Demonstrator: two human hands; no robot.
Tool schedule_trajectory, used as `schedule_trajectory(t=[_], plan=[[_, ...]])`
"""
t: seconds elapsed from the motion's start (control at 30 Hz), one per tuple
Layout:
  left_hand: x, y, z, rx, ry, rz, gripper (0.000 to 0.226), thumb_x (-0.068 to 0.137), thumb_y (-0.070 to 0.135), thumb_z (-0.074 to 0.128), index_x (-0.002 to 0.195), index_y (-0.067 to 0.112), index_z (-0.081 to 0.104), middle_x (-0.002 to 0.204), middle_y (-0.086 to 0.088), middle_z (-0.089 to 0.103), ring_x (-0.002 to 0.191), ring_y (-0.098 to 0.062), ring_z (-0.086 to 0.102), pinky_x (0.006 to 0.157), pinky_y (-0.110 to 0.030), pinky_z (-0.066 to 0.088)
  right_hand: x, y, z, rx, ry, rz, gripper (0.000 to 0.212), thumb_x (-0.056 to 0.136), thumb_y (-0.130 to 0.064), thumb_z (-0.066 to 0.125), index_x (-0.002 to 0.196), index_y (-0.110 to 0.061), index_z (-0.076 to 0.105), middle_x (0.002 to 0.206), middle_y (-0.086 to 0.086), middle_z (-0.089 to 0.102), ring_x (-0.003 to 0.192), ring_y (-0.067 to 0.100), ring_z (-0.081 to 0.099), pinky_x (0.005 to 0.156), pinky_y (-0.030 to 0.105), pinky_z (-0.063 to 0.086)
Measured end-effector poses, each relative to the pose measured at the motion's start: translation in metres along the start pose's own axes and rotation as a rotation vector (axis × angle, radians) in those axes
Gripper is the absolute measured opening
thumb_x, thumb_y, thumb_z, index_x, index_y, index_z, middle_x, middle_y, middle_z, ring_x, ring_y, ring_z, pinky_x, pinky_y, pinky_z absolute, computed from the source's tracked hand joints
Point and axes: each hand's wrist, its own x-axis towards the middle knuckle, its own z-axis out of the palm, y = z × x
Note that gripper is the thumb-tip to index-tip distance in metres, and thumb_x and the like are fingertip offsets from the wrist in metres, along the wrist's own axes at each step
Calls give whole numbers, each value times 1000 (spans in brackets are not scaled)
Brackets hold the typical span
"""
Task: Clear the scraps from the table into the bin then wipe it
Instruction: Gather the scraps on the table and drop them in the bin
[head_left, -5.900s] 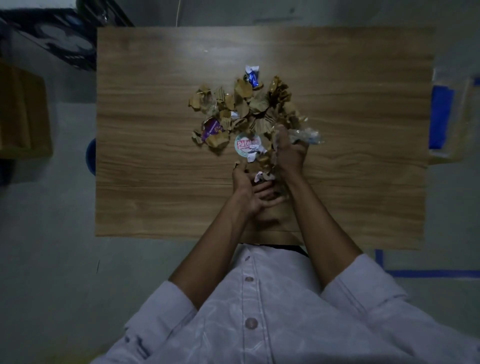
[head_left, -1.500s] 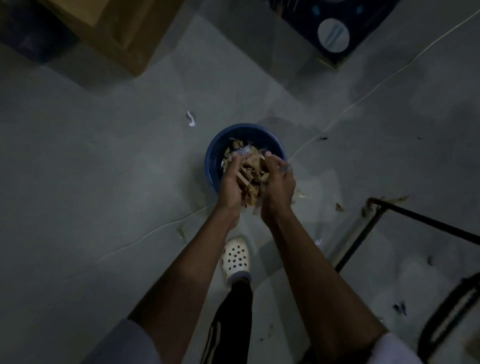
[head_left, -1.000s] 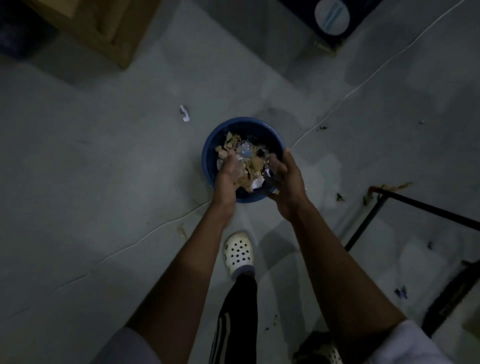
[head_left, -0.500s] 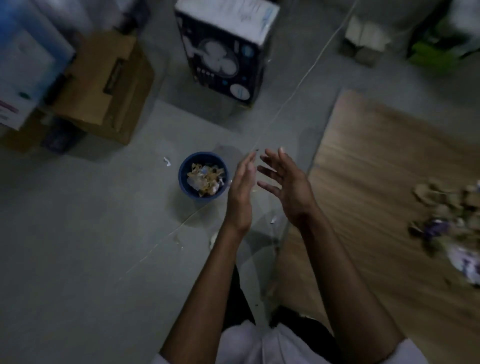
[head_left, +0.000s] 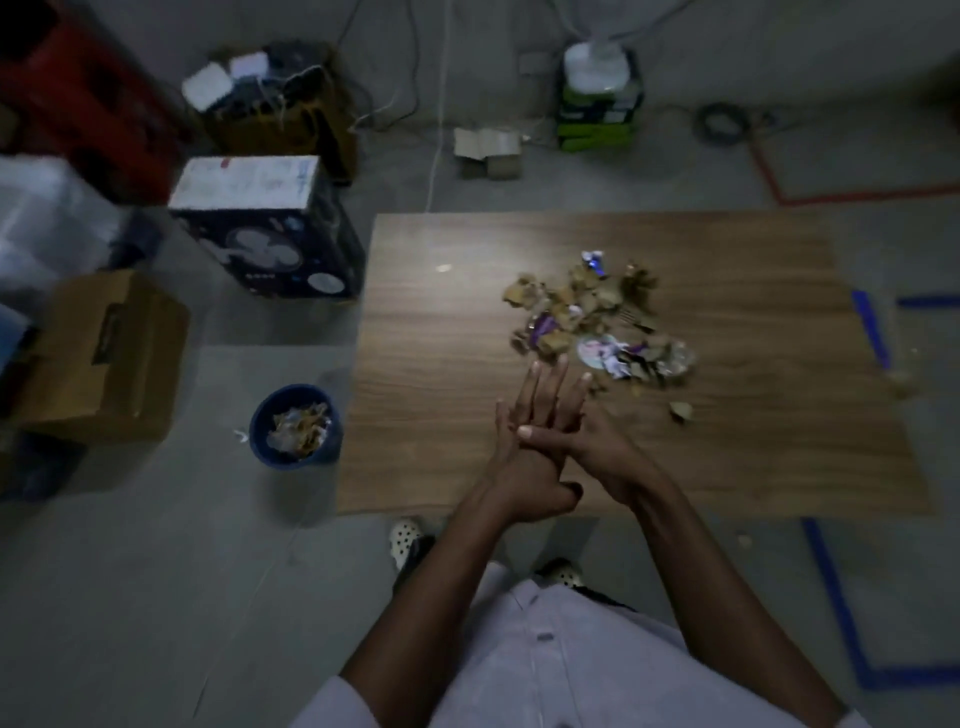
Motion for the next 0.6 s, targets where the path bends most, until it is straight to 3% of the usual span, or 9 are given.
schedule_trajectory(t=[0.13, 0.27, 0.37, 0.43, 0.5, 0.6], plan=[[11, 32, 31, -24, -9, 45, 128, 62, 44, 67, 154, 47, -22, 158, 9, -44, 146, -23, -42, 117, -69, 15, -23, 26, -36, -94, 121, -104, 29, 91, 2, 73, 118, -7, 74, 114, 7, 77, 111, 25, 72, 99, 48, 57], [29, 44, 45, -30, -151, 45, 125, 60, 55, 58, 140, 59, -39, 164, -8, -33, 148, -26, -39, 121, -62, 10, -31, 32, -59, -150, 193, -156, 22, 90, 1, 74, 109, -9, 77, 106, 7, 79, 102, 24, 75, 94, 49, 59], [47, 48, 53, -99, -221, 19, 127, 56, 57, 58, 135, 62, -41, 162, -8, -36, 146, -26, -41, 124, -58, 8, -24, 39, -80, -262, 239, -149, 20, 84, -22, 81, 99, -9, 79, 94, 8, 79, 89, 23, 77, 81, 53, 61], [59, 48, 61, -166, -244, 8, 129, 53, 55, 60, 143, 60, -32, 168, -13, -22, 153, -32, -27, 124, -57, 14, -17, 43, -93, -391, 294, -142, 39, 77, -45, 79, 92, -9, 78, 83, 8, 78, 78, 22, 76, 69, 52, 59], [71, 44, 67, -213, -197, 36, 128, 55, 50, 66, 157, 48, -13, 170, -10, -3, 157, -35, -3, 122, -59, 20, -8, 46, -103, -464, 328, -136, 46, 77, -56, 75, 88, -12, 77, 78, 4, 76, 74, 17, 74, 67, 48, 59], [89, 31, 70, -145, -89, 32, 106, 65, 36, 71, 159, 33, 22, 167, -6, 9, 151, -35, 17, 116, -54, 30, 11, 50, -115, -334, 307, -56, 48, 78, -62, 79, 98, -18, 77, 91, -2, 78, 86, 15, 75, 80, 49, 60]])
